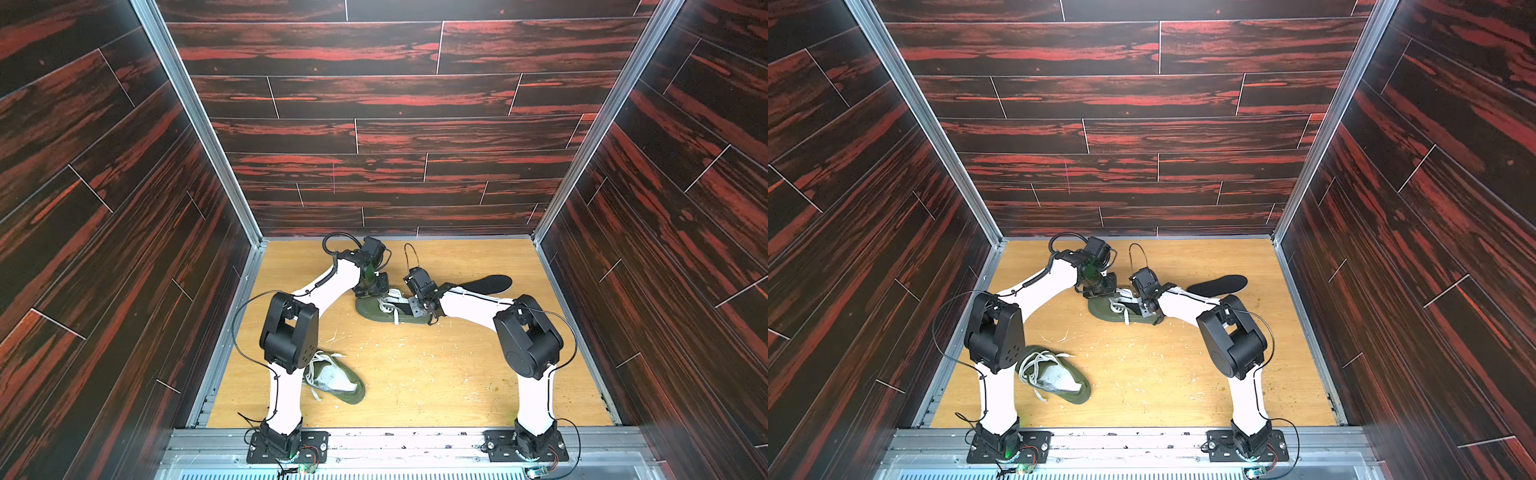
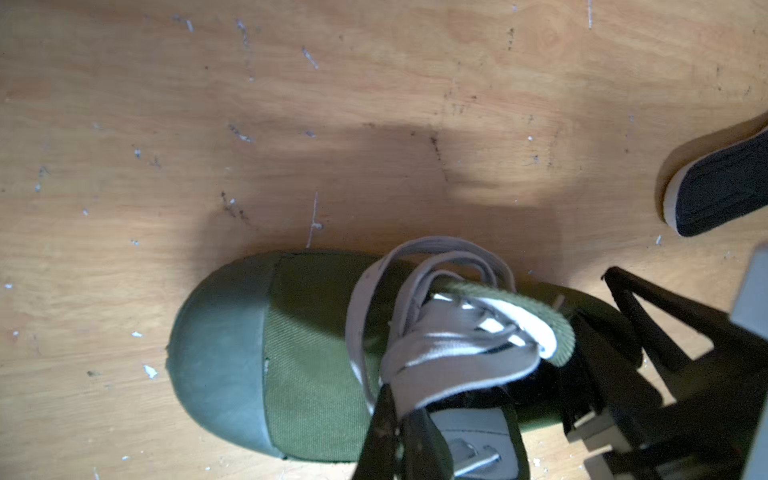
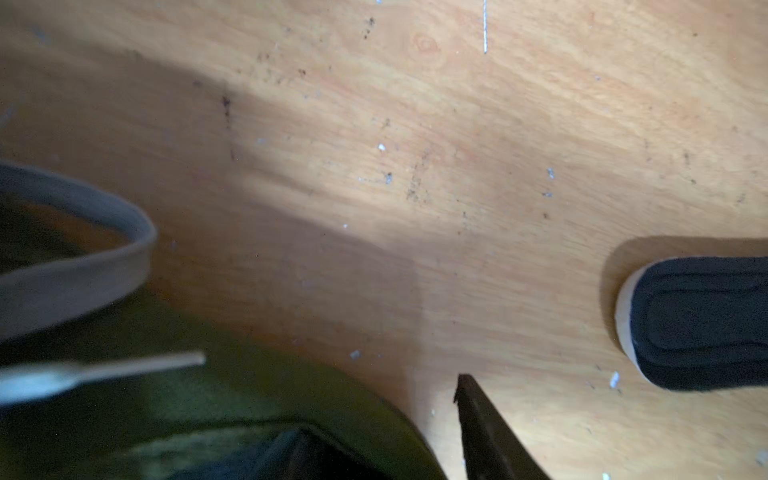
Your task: Insert the insole into the shoe
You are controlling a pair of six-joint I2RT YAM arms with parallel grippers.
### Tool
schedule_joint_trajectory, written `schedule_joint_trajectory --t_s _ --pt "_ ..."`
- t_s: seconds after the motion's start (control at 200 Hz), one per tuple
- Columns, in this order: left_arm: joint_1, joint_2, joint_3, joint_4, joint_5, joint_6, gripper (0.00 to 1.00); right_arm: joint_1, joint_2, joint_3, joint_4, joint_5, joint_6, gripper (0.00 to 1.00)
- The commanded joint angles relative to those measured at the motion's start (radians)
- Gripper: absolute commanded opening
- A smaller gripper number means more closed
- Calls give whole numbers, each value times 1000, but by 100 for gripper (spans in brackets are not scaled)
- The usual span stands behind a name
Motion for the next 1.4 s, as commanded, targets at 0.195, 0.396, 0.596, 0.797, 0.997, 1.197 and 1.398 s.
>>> schedule_joint_trajectory --t_s 0.195,0.396,0.596,0.797,0.997,1.197,1.398 --pt "29 -70 -37 1 -25 -21 1 -23 -69 -22 -209 -105 -4 60" --pt "29 -91 -62 6 -44 -19 1 -25 23 7 -299 -56 -37 59" --pt "32 -109 -64 8 -81 -27 1 -6 117 21 -401 51 -36 59" --pt "33 -90 -46 7 -91 -25 1 -9 43 -3 -312 -184 -5 59" --pt "31 -66 -23 12 -93 -15 1 -17 -105 -53 -44 -506 188 59" --pt "20 -26 41 -16 -86 21 2 -8 -151 -204 404 -801 538 58" --pt "13 -12 63 -12 -68 41 11 -18 -181 -226 472 -874 601 58"
